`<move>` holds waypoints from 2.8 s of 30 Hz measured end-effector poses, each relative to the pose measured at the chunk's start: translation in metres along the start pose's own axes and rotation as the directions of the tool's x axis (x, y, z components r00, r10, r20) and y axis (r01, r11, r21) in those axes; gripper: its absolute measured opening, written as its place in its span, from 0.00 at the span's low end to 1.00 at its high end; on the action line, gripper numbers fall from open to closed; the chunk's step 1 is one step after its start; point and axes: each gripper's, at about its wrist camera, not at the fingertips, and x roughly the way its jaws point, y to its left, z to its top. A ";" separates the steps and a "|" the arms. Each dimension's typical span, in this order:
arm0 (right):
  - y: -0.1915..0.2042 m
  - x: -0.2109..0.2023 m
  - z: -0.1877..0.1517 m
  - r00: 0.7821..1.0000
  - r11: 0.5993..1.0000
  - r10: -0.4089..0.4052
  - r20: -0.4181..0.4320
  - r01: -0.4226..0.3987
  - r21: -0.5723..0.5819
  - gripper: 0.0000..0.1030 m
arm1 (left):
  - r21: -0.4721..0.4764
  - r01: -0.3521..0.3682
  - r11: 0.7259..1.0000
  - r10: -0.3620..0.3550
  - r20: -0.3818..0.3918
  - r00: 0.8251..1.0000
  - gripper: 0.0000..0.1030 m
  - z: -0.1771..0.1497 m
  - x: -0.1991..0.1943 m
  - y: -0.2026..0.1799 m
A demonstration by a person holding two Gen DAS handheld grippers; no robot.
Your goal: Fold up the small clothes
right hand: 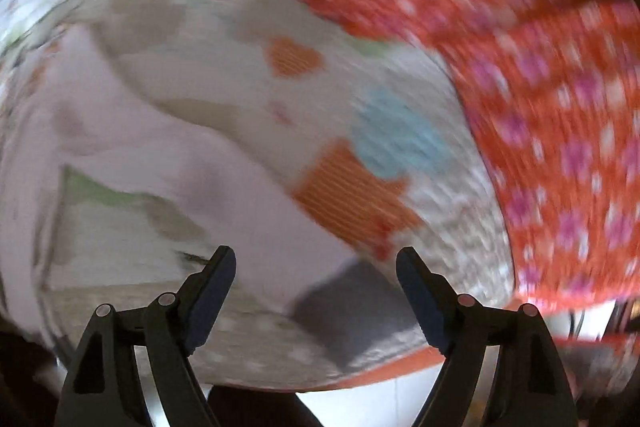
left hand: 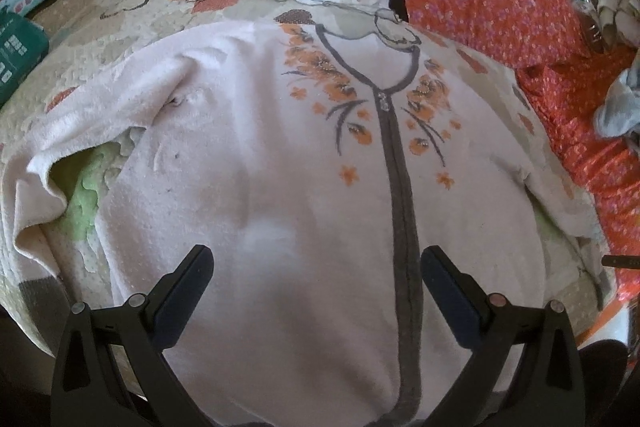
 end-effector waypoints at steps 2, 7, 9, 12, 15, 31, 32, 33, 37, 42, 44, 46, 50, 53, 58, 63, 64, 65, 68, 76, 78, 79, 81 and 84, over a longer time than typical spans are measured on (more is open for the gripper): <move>-0.005 0.011 -0.003 1.000 1.000 0.003 -0.016 -0.002 0.024 0.83 | -0.002 -0.001 1.000 0.001 -0.005 1.000 1.00 -0.001 0.002 0.000; 0.004 0.013 0.001 0.995 0.995 0.095 -0.020 -0.095 0.023 0.13 | -0.022 -0.006 1.000 0.006 -0.004 1.000 1.00 0.000 0.001 0.003; 0.006 -0.006 0.012 0.997 0.997 0.076 0.018 -0.077 0.023 0.14 | -0.031 -0.005 1.000 0.004 -0.004 1.000 1.00 0.001 0.001 0.004; 0.003 -0.061 0.036 0.984 0.999 0.006 0.178 -0.012 0.034 0.13 | -0.048 0.017 0.999 -0.017 -0.002 1.000 1.00 0.004 0.000 0.003; -0.007 -0.128 0.046 0.930 0.996 -0.061 0.363 0.031 0.088 0.14 | -0.051 0.036 0.998 -0.035 0.012 0.999 1.00 0.007 -0.004 -0.001; -0.069 -0.050 -0.022 0.955 0.871 0.167 0.243 -0.259 0.417 0.68 | -0.089 0.057 0.994 -0.059 -0.020 0.998 1.00 0.008 0.002 0.002; -0.065 -0.042 -0.025 0.945 0.848 0.226 0.237 -0.311 0.430 0.68 | -0.085 0.054 0.995 -0.056 -0.021 0.998 1.00 0.008 0.003 0.002; -0.062 -0.032 -0.029 0.932 0.819 0.278 0.232 -0.356 0.449 0.68 | -0.083 0.050 0.995 -0.053 -0.025 0.998 1.00 0.007 0.003 0.002; -0.056 0.005 -0.045 0.870 0.662 0.435 0.233 -0.484 0.572 0.68 | -0.095 0.045 0.994 -0.049 -0.035 0.998 1.00 0.006 0.007 0.006; -0.070 0.036 -0.046 0.865 0.477 0.408 0.292 -0.475 0.739 0.71 | -0.108 0.049 0.993 -0.051 -0.010 0.999 1.00 0.010 0.000 0.012; -0.072 0.032 -0.042 0.875 0.457 0.356 0.329 -0.470 0.755 0.71 | -0.114 0.046 0.992 -0.045 0.011 0.999 1.00 0.013 -0.006 0.017; -0.065 0.025 -0.029 0.901 0.529 0.285 0.328 -0.433 0.730 0.43 | -0.128 0.039 0.991 -0.036 0.029 0.999 1.00 0.020 -0.014 0.025; -0.044 0.015 -0.005 0.925 0.652 0.209 0.318 -0.374 0.660 0.02 | -0.196 0.028 0.980 -0.015 0.068 0.998 1.00 0.043 -0.037 0.060; -0.018 -0.007 0.011 0.917 0.746 0.192 0.351 -0.368 0.555 0.01 | -0.229 0.001 0.973 0.022 0.098 0.995 1.00 0.061 -0.050 0.088; 0.067 -0.057 0.044 0.864 0.845 0.323 0.386 -0.447 0.292 0.01 | -0.290 -0.067 0.955 0.132 0.213 0.968 1.00 0.084 -0.073 0.135; 0.062 -0.056 0.031 0.835 0.759 0.430 0.343 -0.540 0.363 0.08 | -0.429 0.002 0.903 0.080 0.172 0.982 1.00 0.079 -0.068 0.173; 0.046 -0.049 0.016 0.840 0.726 0.425 0.337 -0.539 0.427 0.18 | -0.440 0.032 0.897 0.049 0.171 0.984 1.00 0.079 -0.067 0.175; 0.030 -0.042 0.002 0.850 0.698 0.410 0.332 -0.527 0.486 0.28 | -0.443 0.051 0.895 0.028 0.168 0.985 1.00 0.079 -0.065 0.174; -0.017 -0.016 -0.036 0.872 0.616 0.373 0.316 -0.488 0.619 0.38 | -0.416 0.086 0.905 -0.019 0.161 0.987 1.00 0.080 -0.065 0.159; -0.056 0.028 -0.060 0.879 0.460 0.338 0.337 -0.467 0.755 0.46 | -0.356 0.054 0.933 -0.010 0.124 0.992 1.00 0.075 -0.052 0.127; -0.064 0.037 -0.056 0.875 0.414 0.320 0.362 -0.473 0.778 0.46 | -0.348 0.041 0.937 -0.002 0.111 0.994 1.00 0.072 -0.047 0.123; -0.065 0.039 -0.054 0.871 0.397 0.316 0.375 -0.481 0.782 0.46 | -0.343 0.037 0.938 -0.001 0.106 0.994 1.00 0.070 -0.045 0.122; -0.072 0.041 -0.046 0.865 0.375 0.300 0.402 -0.494 0.784 0.46 | -0.336 0.028 0.941 0.004 0.095 0.995 1.00 0.069 -0.042 0.121; -0.077 0.042 -0.035 0.867 0.406 0.285 0.408 -0.495 0.768 0.30 | -0.345 0.015 0.938 0.014 0.081 0.997 1.00 0.067 -0.038 0.125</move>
